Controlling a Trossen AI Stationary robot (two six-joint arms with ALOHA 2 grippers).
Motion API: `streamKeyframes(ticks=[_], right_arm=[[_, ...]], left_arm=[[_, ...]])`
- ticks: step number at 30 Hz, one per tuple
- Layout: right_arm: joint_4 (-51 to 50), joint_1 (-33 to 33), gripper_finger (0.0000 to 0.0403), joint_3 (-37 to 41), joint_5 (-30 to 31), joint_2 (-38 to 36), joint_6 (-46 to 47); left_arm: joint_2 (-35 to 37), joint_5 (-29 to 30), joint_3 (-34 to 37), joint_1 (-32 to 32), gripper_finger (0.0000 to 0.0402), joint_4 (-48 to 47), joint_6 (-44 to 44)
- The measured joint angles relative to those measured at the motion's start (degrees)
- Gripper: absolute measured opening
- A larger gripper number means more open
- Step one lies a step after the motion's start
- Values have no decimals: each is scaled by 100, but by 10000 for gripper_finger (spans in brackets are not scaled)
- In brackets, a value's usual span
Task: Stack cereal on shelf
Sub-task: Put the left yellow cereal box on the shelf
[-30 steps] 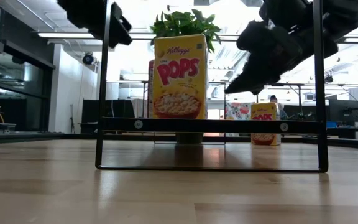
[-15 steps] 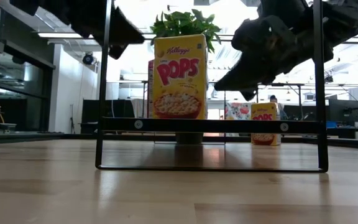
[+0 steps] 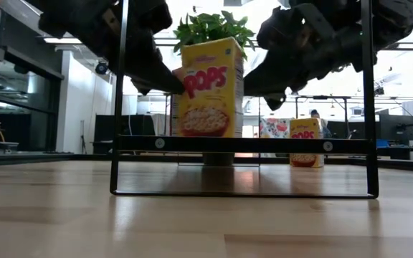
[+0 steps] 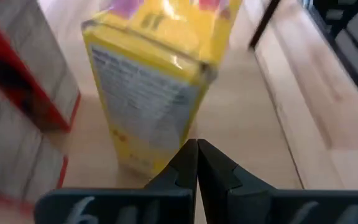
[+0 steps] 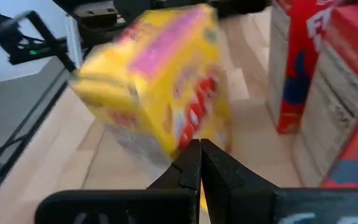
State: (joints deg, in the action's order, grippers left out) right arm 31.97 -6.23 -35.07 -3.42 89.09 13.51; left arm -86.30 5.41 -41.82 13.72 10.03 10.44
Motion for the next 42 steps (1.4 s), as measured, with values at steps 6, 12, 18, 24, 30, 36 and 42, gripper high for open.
streamKeyframes(ticks=[6,12,18,24,30,36,42], right_arm=[[-44,-28,0,-138,-328,227,-3],[-64,-139,0,-220,-447,376,-49],[-53,-200,0,-360,-585,521,-108],[-61,-198,0,-408,-619,521,-98],[-420,-165,0,-408,-491,521,-104],[-822,-165,0,-406,-115,521,-37],[-891,-165,0,-404,22,525,-2]], left_arm=[[-20,105,-18,-64,0,-47,83],[-20,457,-20,-83,0,-80,96],[-20,573,-20,-200,0,-124,153],[-8,531,-18,-208,0,-185,241],[196,323,-25,-190,0,-265,264],[452,282,-20,-64,0,-299,246],[454,282,-20,-37,0,-285,195]])
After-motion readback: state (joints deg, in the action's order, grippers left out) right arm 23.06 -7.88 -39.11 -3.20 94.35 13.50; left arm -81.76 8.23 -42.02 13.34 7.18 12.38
